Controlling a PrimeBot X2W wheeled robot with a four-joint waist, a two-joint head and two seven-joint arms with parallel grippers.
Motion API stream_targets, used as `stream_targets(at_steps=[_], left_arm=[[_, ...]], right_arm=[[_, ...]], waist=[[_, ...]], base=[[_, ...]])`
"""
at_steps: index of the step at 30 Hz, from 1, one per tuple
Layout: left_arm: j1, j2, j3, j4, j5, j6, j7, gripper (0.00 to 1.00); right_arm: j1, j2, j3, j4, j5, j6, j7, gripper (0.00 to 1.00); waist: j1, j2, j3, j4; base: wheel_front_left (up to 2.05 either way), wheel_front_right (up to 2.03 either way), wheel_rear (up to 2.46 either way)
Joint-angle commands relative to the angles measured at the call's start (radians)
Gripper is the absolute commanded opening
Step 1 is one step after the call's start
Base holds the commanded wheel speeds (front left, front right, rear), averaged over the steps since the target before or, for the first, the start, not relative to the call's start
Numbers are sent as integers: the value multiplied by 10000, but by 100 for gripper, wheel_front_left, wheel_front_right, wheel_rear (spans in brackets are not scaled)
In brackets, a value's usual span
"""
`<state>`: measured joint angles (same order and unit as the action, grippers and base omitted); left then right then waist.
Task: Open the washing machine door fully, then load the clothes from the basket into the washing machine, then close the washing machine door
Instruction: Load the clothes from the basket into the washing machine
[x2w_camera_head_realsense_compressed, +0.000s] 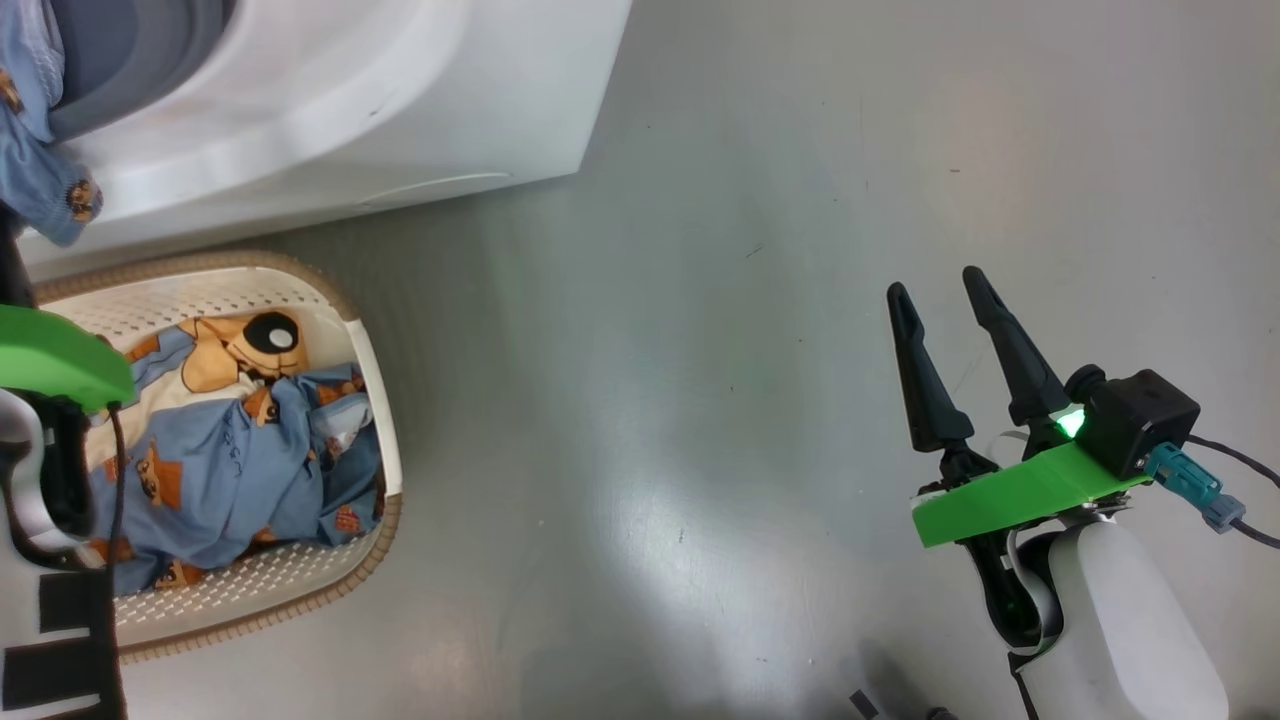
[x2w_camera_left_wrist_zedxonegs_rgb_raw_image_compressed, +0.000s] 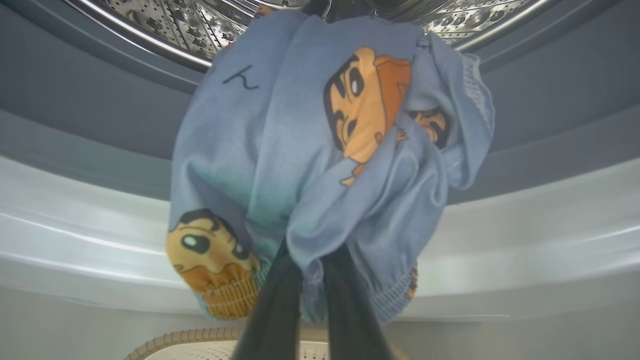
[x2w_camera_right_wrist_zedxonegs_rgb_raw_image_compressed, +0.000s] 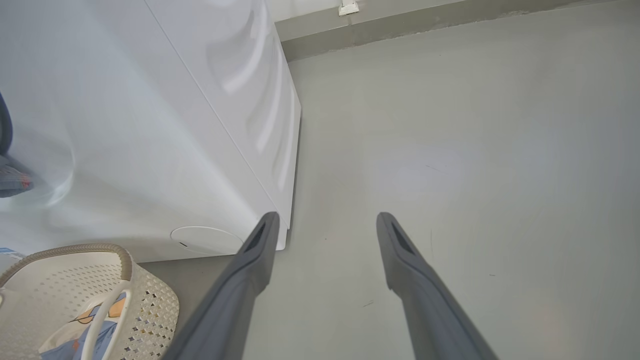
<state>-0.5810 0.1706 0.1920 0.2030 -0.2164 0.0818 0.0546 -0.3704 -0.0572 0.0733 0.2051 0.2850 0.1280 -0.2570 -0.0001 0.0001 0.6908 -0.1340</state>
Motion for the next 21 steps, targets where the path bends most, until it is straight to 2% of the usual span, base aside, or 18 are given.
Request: stream_targets(at_steps=[1,7,15,18,21], left_arm=[[-143,359,200,-184,-15,-62,-96,0],[118,244,-44,-276,135,-85,-665,0],[487,81,-342,-1257,500,136,-1409,0],[431,162,-357,-1515,516,121,-1514,0],[193,384,-455,-1681,542,-78,-1625,0]], right_arm=[[85,70,210,-164,65,27,-48,100],[123,70,150,-150,73,27,-48,100],[196,70,125,-157,59,27,-48,100],[181,70,160,-144,74,27,-48,100],[159,70,199,-159,101,27,-48,100]], waist=[[1,-1,-9,-4],[1,-1,-112,42],[1,-1,-273,200],[1,-1,-279,207],[1,-1,-252,187]], base=[[0,0,0],[0,0,0],[0,0,0],[0,0,0],[0,0,0]])
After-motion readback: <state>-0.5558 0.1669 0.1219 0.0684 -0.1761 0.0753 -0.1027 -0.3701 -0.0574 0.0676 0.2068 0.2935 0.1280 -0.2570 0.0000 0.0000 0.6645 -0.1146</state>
